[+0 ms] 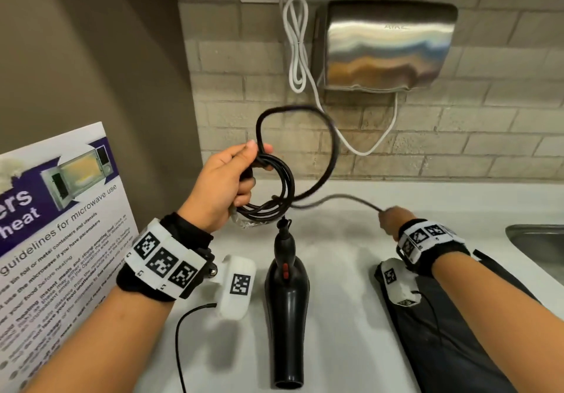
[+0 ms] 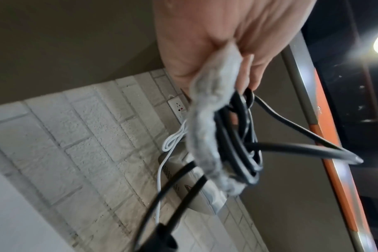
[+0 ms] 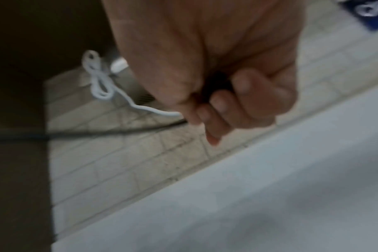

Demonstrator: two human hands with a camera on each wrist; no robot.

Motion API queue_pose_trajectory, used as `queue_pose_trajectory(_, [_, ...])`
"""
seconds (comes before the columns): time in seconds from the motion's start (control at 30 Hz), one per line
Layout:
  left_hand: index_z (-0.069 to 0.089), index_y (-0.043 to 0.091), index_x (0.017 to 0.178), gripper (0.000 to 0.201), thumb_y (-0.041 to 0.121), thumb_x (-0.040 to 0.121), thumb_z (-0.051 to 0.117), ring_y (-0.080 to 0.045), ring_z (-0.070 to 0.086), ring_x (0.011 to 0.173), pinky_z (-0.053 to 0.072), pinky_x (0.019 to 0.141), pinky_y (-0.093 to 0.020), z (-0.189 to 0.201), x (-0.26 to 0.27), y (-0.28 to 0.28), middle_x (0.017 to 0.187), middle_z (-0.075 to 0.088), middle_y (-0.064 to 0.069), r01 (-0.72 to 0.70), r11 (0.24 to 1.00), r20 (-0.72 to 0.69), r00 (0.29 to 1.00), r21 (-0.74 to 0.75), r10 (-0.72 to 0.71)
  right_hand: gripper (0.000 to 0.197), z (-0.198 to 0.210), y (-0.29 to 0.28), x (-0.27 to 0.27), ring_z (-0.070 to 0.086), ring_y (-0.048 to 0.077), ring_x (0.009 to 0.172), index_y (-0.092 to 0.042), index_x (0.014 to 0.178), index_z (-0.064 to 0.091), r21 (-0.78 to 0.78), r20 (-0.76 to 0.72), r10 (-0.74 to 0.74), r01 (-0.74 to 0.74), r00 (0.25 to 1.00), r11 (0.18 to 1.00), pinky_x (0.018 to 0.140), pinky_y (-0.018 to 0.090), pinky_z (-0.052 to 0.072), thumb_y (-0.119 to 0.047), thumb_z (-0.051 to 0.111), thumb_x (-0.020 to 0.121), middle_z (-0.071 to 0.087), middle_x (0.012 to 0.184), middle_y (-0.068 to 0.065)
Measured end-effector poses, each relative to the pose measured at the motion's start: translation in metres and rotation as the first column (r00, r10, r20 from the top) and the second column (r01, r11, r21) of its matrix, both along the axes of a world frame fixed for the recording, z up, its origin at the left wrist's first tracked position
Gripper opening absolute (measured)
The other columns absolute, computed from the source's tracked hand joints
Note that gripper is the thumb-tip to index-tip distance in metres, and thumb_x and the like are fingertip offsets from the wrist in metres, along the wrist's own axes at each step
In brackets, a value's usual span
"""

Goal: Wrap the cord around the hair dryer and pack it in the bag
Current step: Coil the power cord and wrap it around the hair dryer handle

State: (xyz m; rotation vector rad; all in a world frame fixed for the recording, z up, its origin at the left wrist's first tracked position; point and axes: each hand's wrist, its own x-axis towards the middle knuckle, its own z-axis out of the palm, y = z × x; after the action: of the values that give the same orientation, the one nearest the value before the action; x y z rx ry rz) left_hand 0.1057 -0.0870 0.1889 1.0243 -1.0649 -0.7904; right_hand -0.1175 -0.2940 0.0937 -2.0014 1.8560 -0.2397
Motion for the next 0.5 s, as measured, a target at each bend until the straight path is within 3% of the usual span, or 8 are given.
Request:
queue_pose_trajectory(0.07, [0.061,0.016,0.099,0.027,0.022,0.098,0.035,0.0,0.02,0.035,0.017,0.032,-0.013,0.001,0.001,0.002,0.058,0.06,0.011,0.003,1.0,0.009,1.0,-0.006,-0.002,0.032,-0.015,0.0,-0.003,0.061,0.03,0.087,0.003,0.112,0.055,0.135,-0.053,0.079,-0.072,0.995,0.988,0.072,0.036,0.048,-0.018,0.035,0.098,0.062,0.101,0.016])
queue_pose_trajectory(0.13, [0.06,0.019,0.103,0.025,0.022,0.098,0.036,0.0,0.02,0.035,0.017,0.032,-0.012,0.001,0.0,0.002,0.061,0.06,0.01,0.003,1.0,0.003,1.0,-0.005,-0.003,0.027,-0.024,0.011,0.003,0.049,0.022,0.055,-0.002,0.102,0.051,0.199,0.191,0.055,-0.093,0.98,0.976,0.047,0.027,0.041,-0.023,0.035,0.098,0.052,0.074,0.009])
queue_pose_trajectory(0.17, [0.059,0.02,0.104,0.024,0.022,0.098,0.036,0.0,0.02,0.035,0.017,0.032,-0.012,0.0,-0.001,0.002,0.064,0.061,0.008,-0.001,1.0,0.0,1.0,-0.003,0.001,0.026,-0.026,0.018,0.009,0.047,0.021,0.051,-0.004,0.105,0.048,0.216,0.26,0.056,-0.115,0.964,0.97,0.045,0.025,0.041,-0.025,0.035,0.098,0.05,0.072,0.008])
queue_pose_trajectory(0.23, [0.059,0.021,0.105,0.024,0.022,0.098,0.037,0.0,0.021,0.035,0.018,0.032,-0.012,-0.001,-0.004,0.001,0.068,0.06,0.004,-0.009,1.0,0.004,1.0,0.0,0.009,0.036,-0.025,0.028,0.021,0.057,0.024,0.069,-0.009,0.126,0.042,0.244,0.256,0.162,-0.225,0.953,0.943,0.061,0.031,0.047,-0.03,0.039,0.097,0.06,0.094,0.012])
queue_pose_trajectory(0.3, [0.06,0.021,0.104,0.023,0.021,0.098,0.038,0.0,0.021,0.036,0.017,0.033,-0.012,-0.002,-0.006,-0.001,0.065,0.061,0.007,-0.022,1.0,0.012,1.0,-0.002,0.022,0.051,-0.016,0.035,0.032,0.054,0.028,0.11,-0.018,0.141,0.029,0.162,0.158,0.297,-0.321,0.942,0.933,0.088,0.032,0.041,-0.034,0.044,0.095,0.051,0.13,0.016])
queue_pose_trajectory(0.33, [0.06,0.022,0.103,0.023,0.021,0.098,0.038,0.0,0.022,0.036,0.017,0.033,-0.012,-0.001,-0.006,-0.001,0.064,0.061,0.008,-0.029,1.0,0.017,0.999,-0.003,0.029,0.051,-0.008,0.041,0.039,0.048,0.027,0.12,-0.021,0.141,0.028,0.083,0.174,0.35,-0.368,0.92,0.926,0.095,0.03,0.037,-0.032,0.046,0.094,0.046,0.137,0.016])
queue_pose_trajectory(0.43, [0.061,0.021,0.102,0.023,0.022,0.098,0.038,0.0,0.023,0.036,0.018,0.033,-0.013,0.0,-0.007,-0.004,0.061,0.061,0.009,-0.035,0.999,0.035,0.999,-0.001,0.035,0.039,0.015,0.067,0.06,0.05,0.02,0.113,-0.035,0.128,0.042,-0.15,0.439,0.527,-0.519,0.728,0.842,0.09,0.024,0.037,-0.016,0.047,0.094,0.049,0.133,0.006])
queue_pose_trajectory(0.5, [0.061,0.02,0.101,0.024,0.023,0.098,0.038,0.0,0.024,0.035,0.018,0.032,-0.013,0.0,-0.008,-0.005,0.056,0.06,0.01,-0.025,1.0,0.049,0.998,0.001,0.025,0.047,0.026,0.082,0.071,0.048,0.014,0.116,-0.045,0.118,0.043,-0.245,0.49,0.669,-0.648,0.559,0.721,0.093,0.021,0.035,-0.004,0.043,0.094,0.049,0.129,-0.006])
